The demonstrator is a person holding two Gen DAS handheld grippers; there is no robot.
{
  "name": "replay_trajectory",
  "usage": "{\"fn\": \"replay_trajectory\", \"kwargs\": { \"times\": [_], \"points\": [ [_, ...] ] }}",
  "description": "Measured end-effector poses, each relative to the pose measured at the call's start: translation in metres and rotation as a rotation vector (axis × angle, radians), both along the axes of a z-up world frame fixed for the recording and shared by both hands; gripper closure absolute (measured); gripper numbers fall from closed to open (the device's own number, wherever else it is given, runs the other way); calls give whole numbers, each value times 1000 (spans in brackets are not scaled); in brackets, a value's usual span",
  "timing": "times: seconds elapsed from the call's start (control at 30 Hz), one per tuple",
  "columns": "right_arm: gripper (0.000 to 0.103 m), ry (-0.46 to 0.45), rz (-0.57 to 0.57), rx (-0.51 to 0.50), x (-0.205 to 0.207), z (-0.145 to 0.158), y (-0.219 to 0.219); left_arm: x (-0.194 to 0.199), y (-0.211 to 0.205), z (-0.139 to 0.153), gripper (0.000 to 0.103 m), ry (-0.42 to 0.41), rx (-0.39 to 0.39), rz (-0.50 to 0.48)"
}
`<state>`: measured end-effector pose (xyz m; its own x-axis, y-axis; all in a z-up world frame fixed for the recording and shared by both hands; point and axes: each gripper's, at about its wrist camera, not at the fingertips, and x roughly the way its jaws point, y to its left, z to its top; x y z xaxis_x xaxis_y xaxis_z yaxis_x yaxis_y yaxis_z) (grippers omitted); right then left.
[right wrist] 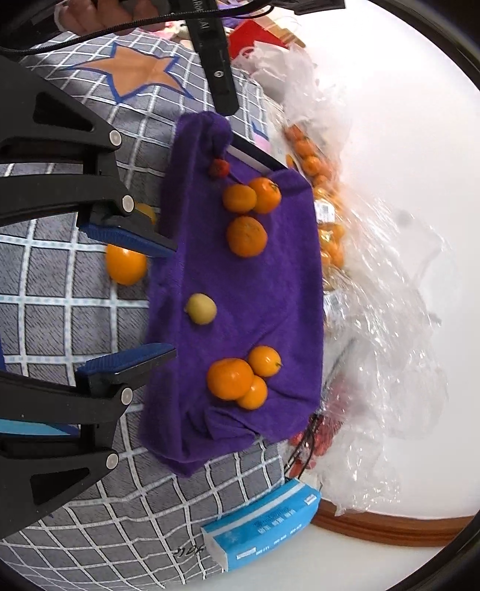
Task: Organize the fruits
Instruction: 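Open the left gripper to release the orange while the right releases the yellow-green fruit, then grasp an orange on the cloth with the right gripper while the left approaches a yellow-green fruit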
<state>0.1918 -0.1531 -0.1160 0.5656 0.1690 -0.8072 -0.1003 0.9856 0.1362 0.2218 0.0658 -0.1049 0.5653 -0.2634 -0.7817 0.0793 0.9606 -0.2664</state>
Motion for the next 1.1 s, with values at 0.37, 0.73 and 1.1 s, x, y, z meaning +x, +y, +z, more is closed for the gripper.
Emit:
{"fn": "replay_trajectory", "kwargs": {
  "times": [0.37,0.73,1.1],
  "points": [
    [54,76,39,46,7,-31,19,-12,10,-16,42,37,11,26],
    [60,119,69,69,6,-50,26,-9,7,-27,42,65,7,27],
    [66,110,49,131,4,-49,8,-13,-12,-37,42,86,27,-3]
  ]
}}
